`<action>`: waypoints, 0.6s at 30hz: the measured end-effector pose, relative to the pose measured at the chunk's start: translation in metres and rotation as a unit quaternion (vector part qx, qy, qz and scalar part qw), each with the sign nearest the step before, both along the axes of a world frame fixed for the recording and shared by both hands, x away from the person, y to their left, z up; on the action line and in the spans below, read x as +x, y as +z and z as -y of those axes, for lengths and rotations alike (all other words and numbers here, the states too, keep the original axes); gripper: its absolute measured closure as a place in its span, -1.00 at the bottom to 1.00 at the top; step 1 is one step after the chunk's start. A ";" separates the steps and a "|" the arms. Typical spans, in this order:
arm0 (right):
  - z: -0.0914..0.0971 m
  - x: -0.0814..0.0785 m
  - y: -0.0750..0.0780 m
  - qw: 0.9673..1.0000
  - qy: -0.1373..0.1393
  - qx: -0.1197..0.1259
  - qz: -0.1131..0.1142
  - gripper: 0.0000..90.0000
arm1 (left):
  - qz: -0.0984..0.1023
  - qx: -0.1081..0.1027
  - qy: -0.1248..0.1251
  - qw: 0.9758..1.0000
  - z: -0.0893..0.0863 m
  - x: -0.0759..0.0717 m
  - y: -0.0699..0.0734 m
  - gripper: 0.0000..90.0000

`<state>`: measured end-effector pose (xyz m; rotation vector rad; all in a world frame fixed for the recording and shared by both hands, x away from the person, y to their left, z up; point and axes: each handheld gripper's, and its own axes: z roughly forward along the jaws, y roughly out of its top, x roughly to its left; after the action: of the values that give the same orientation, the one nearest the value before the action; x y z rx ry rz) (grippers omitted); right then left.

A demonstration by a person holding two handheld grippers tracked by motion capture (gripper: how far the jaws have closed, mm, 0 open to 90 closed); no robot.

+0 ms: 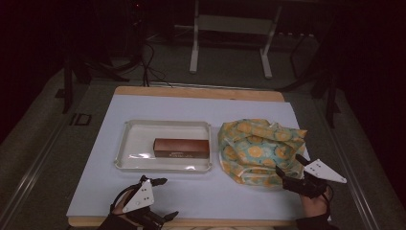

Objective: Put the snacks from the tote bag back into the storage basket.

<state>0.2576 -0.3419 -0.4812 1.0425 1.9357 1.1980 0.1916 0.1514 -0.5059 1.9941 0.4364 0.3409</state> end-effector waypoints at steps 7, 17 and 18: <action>0.003 0.004 -0.002 1.000 -0.009 0.008 0.002 -0.71 | -0.001 0.001 0.000 1.000 0.000 0.000 -0.001 -1.00; 0.004 0.006 -0.002 1.000 0.011 0.013 0.005 -0.69 | -0.002 0.003 -0.001 1.000 0.001 -0.001 -0.001 -1.00; 0.004 0.006 -0.003 1.000 0.010 0.011 0.006 -0.69 | -0.002 0.003 -0.001 1.000 0.001 -0.001 -0.001 -1.00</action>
<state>0.2639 -0.3456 -0.4837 1.0280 1.9319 1.2350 0.1910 0.1506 -0.5069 2.0009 0.4370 0.3382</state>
